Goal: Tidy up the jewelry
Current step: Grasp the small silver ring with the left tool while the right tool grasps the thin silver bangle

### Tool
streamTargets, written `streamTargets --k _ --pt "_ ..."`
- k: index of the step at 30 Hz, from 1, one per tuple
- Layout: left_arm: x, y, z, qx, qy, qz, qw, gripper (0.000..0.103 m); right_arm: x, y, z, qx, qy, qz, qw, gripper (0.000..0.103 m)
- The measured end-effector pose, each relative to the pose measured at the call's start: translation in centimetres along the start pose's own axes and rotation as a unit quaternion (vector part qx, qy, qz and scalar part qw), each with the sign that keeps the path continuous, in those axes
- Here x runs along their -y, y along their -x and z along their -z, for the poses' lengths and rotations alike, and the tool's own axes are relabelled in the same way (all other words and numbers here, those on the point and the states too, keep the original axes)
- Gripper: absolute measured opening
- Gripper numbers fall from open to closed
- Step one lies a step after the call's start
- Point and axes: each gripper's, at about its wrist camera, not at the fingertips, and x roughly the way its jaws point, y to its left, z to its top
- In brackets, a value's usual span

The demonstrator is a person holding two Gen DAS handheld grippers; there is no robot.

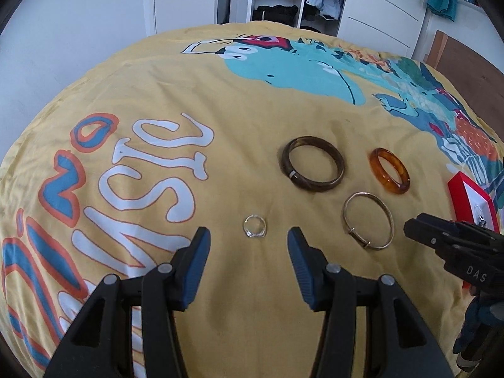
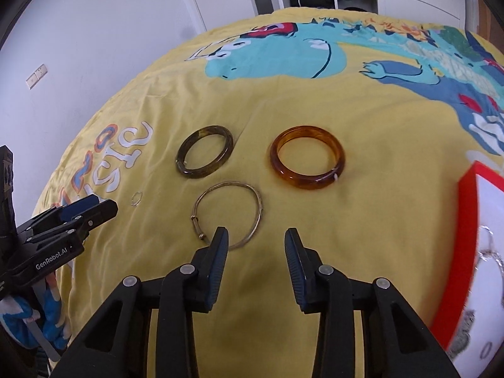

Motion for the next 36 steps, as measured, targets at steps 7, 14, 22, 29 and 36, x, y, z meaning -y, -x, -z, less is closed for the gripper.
streamTargets --k 7,14,22,29,36 --pt "-0.8 -2.6 0.2 -0.007 0.017 0.002 0.9998 0.049 0.1 -3.7 -0.4 -0.011 0.003 -0.012 1.000 0.033" --pt "-0.9 -4.5 0.8 -0.009 0.019 0.005 0.9998 0.049 0.1 -5.2 -0.3 0.005 0.009 -0.014 1.000 0.034" --pt "-0.6 -5.4 0.8 -0.005 0.012 0.001 0.9999 0.040 0.3 -6.0 0.0 0.018 0.017 -0.019 1.000 0.034" --pt "-0.7 -5.0 0.9 -0.006 0.014 0.003 0.9999 0.015 -0.3 -6.0 0.1 0.018 0.032 0.002 0.999 0.022" --pt "-0.4 -3.8 0.5 -0.004 0.003 0.030 0.9995 0.015 -0.5 -4.7 0.1 0.016 0.038 0.022 0.999 0.005"
